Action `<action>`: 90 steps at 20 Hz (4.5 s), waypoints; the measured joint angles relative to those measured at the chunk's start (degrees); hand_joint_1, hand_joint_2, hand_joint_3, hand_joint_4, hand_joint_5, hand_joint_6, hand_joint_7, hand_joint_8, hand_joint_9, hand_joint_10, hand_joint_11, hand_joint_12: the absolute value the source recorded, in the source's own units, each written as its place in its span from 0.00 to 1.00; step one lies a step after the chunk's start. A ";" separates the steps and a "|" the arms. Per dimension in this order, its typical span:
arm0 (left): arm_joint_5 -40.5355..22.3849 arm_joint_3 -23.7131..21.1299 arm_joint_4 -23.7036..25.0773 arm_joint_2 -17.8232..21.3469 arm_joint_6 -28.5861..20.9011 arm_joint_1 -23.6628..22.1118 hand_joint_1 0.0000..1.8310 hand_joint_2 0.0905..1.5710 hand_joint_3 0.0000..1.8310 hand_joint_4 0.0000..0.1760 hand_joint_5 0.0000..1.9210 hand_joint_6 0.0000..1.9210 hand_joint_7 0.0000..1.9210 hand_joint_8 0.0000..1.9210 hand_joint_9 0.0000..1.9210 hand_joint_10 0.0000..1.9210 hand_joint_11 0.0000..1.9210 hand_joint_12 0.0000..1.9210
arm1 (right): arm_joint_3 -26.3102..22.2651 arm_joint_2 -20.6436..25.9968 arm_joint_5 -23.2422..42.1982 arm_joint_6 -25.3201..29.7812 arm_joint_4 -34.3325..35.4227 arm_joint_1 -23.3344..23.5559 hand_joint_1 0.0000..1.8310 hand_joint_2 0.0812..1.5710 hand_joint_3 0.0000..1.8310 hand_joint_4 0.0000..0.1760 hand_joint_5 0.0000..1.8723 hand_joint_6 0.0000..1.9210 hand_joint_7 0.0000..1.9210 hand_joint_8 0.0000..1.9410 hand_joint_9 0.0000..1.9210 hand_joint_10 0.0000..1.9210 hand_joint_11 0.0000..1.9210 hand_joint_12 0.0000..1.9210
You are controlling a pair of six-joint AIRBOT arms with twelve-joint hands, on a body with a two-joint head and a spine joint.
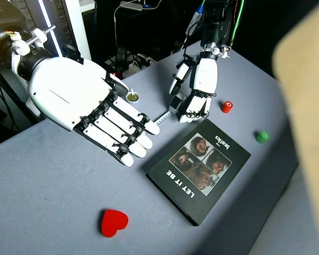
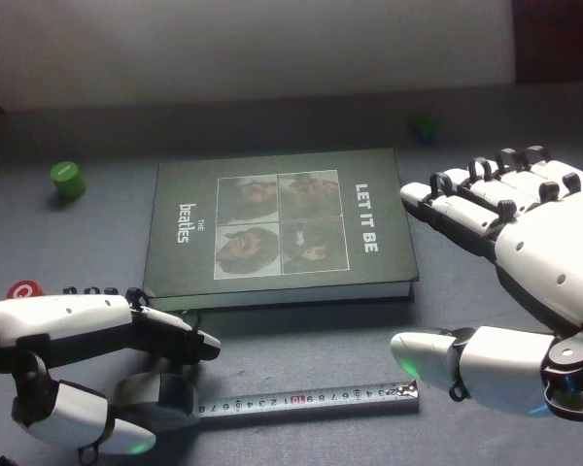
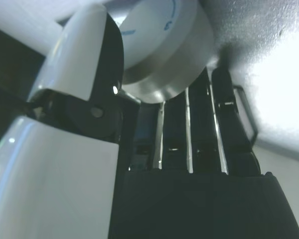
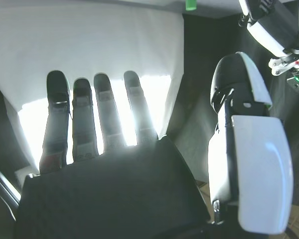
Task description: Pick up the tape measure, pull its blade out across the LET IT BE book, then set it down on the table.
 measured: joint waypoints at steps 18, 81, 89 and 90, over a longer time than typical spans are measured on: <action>-2.40 0.96 6.97 -1.95 0.31 -3.52 0.73 0.70 0.00 0.00 0.47 0.01 0.47 0.56 0.49 0.05 0.29 0.55 | 0.00 0.00 -0.02 0.00 -0.04 0.00 0.09 0.67 0.00 0.46 0.04 0.00 0.04 0.00 0.04 0.00 0.00 0.36; -38.29 4.70 10.99 0.00 -6.78 -42.66 0.75 0.71 0.00 0.00 0.48 0.45 0.50 0.58 0.41 0.73 0.36 0.73 | 36.44 -29.57 -10.93 -11.69 12.85 20.06 0.54 0.69 0.00 0.00 0.40 0.01 0.43 0.01 0.42 0.02 0.22 0.53; -38.49 4.74 11.65 0.00 -8.17 -42.07 0.75 0.71 0.00 0.00 0.50 0.45 0.48 0.59 0.43 0.72 0.38 0.71 | 37.57 -31.85 -8.92 -12.57 11.80 20.52 0.54 0.70 0.00 0.00 0.40 0.00 0.43 0.00 0.43 0.01 0.20 0.55; -38.62 4.74 11.89 0.00 -8.48 -42.07 0.75 0.71 0.00 0.00 0.50 0.44 0.48 0.59 0.43 0.72 0.38 0.71 | 37.94 -31.87 -8.63 -12.61 12.39 20.52 0.54 0.70 0.00 0.00 0.39 0.00 0.43 0.00 0.43 0.01 0.20 0.55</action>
